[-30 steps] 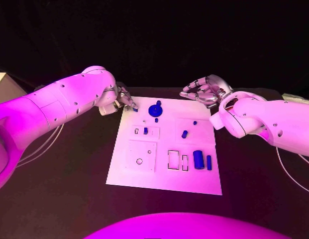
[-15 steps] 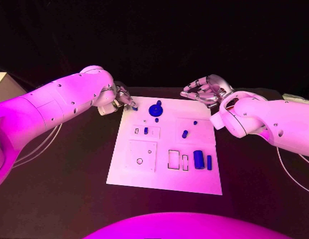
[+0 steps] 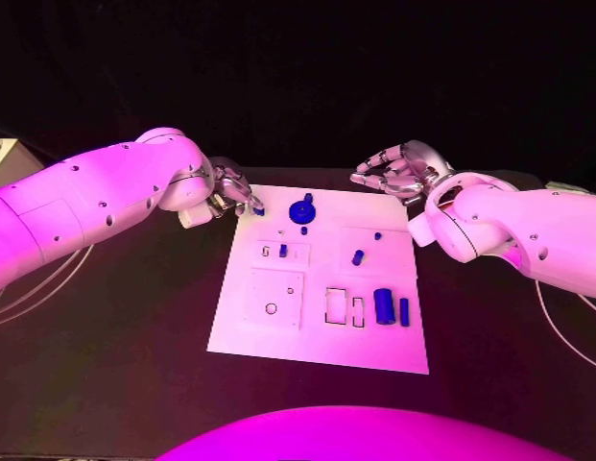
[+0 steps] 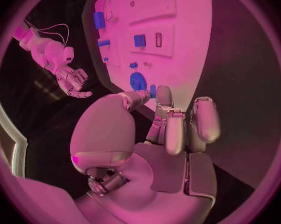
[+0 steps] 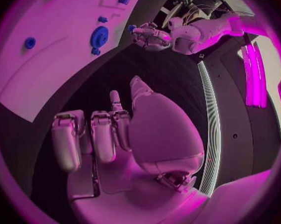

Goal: Assemble the parts on the task board

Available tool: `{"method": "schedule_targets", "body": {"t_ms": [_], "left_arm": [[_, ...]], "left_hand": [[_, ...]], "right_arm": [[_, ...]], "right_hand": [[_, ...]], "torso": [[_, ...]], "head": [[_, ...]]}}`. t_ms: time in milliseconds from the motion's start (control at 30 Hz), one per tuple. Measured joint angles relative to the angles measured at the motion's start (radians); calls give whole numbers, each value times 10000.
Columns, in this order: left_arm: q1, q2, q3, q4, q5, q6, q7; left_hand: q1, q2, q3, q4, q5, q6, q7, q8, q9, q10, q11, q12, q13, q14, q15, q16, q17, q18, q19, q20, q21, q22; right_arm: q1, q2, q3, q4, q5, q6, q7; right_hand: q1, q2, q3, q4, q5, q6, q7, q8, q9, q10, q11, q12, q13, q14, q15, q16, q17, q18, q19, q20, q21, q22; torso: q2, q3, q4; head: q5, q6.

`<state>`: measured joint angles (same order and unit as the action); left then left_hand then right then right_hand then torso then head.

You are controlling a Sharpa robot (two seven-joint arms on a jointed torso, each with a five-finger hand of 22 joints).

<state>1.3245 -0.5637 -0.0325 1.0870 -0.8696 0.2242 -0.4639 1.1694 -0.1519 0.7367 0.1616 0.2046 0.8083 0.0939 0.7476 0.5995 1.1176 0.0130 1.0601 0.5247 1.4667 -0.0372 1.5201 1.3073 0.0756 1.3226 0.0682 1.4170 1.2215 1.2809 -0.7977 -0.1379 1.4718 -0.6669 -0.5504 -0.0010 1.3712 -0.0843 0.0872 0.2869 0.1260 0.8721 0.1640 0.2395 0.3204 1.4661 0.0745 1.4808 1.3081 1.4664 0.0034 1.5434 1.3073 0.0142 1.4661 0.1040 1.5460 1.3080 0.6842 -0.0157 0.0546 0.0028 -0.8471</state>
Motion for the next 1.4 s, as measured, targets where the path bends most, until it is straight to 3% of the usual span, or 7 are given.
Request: {"method": "schedule_targets", "body": {"t_ms": [333, 533, 700, 800, 933, 1067, 1400], "left_arm": [[3, -748, -101, 1711, -49, -106, -159], [-6, -1051, -193, 2437, -229, -185, -306], [-9, -1153, -262, 2765, -539, -263, -478], [-15, -1176, -298, 2892, -726, -291, -583], [-19, -1184, -333, 2989, -926, -311, -696], [-33, -1171, -371, 3035, -1102, -328, -788], [-178, -947, -449, 2955, -1442, -367, -924]], "left_hand": [[-369, -128, 0, -2, 573, 193, -122, 115, 2, 462, -111, 221, 395, -26, -106, 88, 0, 0, 196, -92, 141, 230], [-486, -140, 0, -2, 776, 219, -147, 196, 209, 611, -142, 349, 626, 2, -148, 88, 0, -1, 247, -143, 141, 290], [-552, -207, 0, -2, 905, 264, -193, 223, 213, 717, -177, 450, 754, 3, -147, 126, 0, 0, 356, -142, 219, 426], [-592, -167, 0, -2, 917, 264, -192, 225, 213, 749, -147, 464, 796, 2, -147, 126, 0, 1, 356, -142, 219, 463], [-593, -168, 0, -3, 972, 299, -158, 225, 213, 787, -180, 464, 837, -18, -167, 126, 0, 1, 414, -156, 258, 511], [-624, -199, -17, -20, 972, 314, -172, 225, 213, 791, -181, 503, 858, -34, -182, 126, 0, 1, 448, -164, 257, 566], [-661, -236, -28, -32, 1013, 337, -195, 255, 212, 857, -184, 549, 916, 2, -218, 165, 0, 1, 463, -179, 304, 621]], "right_arm": [[-6, 9, -11, -89, 14, -8, 44], [-11, 19, -31, -150, 78, -68, 209], [-13, 45, -36, -219, 235, -211, 521], [-13, 73, -38, -278, 391, -316, 818], [-13, 104, -38, -367, 665, -399, 1214], [-13, 139, -39, -470, 958, -411, 1533], [-13, 196, -40, -608, 1533, -380, 2081]], "right_hand": [[0, 0, 0, 0, 78, 0, 0, 84, 0, -282, 48, -506, 0, 0, 0, -320, 0, 38, 0, 0, -872, -2], [0, 0, 217, 11, 106, -67, -65, 234, 21, -1868, -2, -2637, -598, -5, -5, -1336, -412, 636, -590, -50, -3332, -96], [171, -171, 657, 11, 215, -246, -47, 388, 31, -4404, 190, -6291, -3896, -1394, -4, -4258, -3681, 1541, -2662, 27, -8655, -3409], [189, -189, 984, 7, 332, -361, 31, 466, 30, -5075, 277, -7732, -5239, -2857, 173, -6615, -5676, 1581, -3437, 172, -10487, -4688], [305, -417, 1699, 7, 678, -634, 316, 480, -51, -5627, 629, -10154, -7845, -4548, 713, -9368, -6960, 1580, -4494, 697, -12562, -6388], [237, -637, 2214, -59, 819, -764, 454, 131, -240, -5529, 1009, -11600, -9985, -5062, 1166, -11806, -8486, 1577, -4809, 1173, -14101, -8111], [148, -727, 2437, -281, 1008, -931, 357, -352, -476, -5622, 1241, -12707, -11922, -5217, 1507, -13609, -10056, 1573, -5274, 1579, -14803, -10210]], "torso": [[-85, -21, 28], [-84, -33, 24], [-78, -33, 36], [-70, -32, 33], [-66, -29, 26], [-62, -28, 24], [-60, -24, 35]], "head": [[-1, -36], [23, -20], [24, -27], [31, -41], [40, -54], [47, -67], [61, -129]]}}
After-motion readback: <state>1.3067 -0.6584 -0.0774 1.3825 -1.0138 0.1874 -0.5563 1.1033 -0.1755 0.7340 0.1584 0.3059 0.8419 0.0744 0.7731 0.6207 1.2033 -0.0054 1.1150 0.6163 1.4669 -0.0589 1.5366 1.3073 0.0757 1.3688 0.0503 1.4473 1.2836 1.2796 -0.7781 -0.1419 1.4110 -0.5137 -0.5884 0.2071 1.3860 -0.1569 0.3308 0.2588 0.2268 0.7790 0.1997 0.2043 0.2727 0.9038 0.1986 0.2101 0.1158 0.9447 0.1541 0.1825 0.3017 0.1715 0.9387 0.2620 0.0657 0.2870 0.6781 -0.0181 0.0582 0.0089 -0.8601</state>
